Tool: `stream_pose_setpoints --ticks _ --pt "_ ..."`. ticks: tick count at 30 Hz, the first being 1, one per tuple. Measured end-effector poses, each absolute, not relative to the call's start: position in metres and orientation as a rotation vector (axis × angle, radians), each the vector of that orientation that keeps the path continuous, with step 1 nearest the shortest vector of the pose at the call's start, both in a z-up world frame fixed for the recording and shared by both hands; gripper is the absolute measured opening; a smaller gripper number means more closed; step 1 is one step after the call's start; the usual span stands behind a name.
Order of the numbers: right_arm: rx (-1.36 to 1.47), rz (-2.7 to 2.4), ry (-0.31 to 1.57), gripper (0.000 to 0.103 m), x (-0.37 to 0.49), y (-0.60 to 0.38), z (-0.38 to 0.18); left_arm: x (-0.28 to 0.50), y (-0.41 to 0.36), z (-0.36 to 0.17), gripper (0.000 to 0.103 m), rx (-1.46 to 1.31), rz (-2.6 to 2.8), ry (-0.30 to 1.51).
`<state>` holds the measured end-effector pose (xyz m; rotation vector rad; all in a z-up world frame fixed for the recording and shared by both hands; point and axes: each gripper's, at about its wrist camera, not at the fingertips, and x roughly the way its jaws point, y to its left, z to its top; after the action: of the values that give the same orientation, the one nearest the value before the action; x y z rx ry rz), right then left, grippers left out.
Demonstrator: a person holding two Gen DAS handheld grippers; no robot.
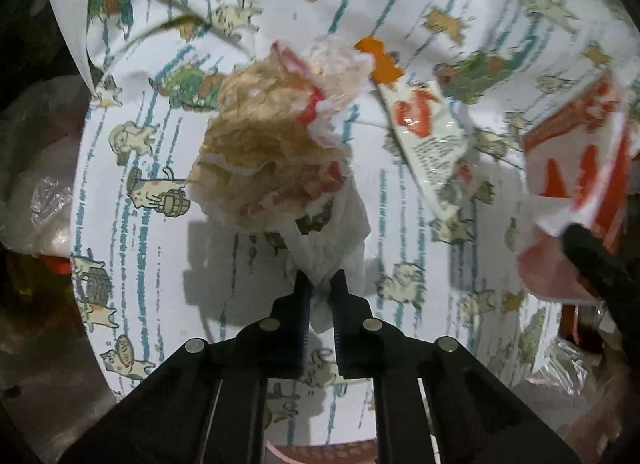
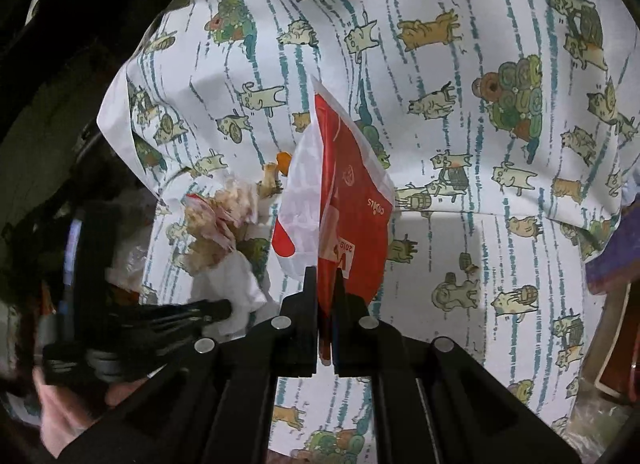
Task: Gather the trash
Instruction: 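Grasp the white tissue with the left tool while the right tool holds the red bag, then carry the tissue and red bag down and release them into the pink basket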
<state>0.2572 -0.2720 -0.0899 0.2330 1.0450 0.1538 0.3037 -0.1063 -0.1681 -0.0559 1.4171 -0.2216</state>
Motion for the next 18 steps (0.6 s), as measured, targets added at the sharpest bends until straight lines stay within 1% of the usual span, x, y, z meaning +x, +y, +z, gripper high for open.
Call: stream_pose_setpoints --ticks 8,15,18 --pt "0.151 0.151 1.064 0.006 0.241 -0.263 -0.104 0.283 -0.105 -0.133 0.011 0.062 -0.229 1.31" --pt "0.077 0.169 1.072 0.006 0.223 -0.247 -0.112 0.277 -0.083 -0.107 0.011 -0.026 -0.267 1.25" --pt "0.073 0.182 1.077 0.007 0.217 -0.243 -0.113 0.275 -0.088 -0.103 0.011 -0.038 -0.253 1.221"
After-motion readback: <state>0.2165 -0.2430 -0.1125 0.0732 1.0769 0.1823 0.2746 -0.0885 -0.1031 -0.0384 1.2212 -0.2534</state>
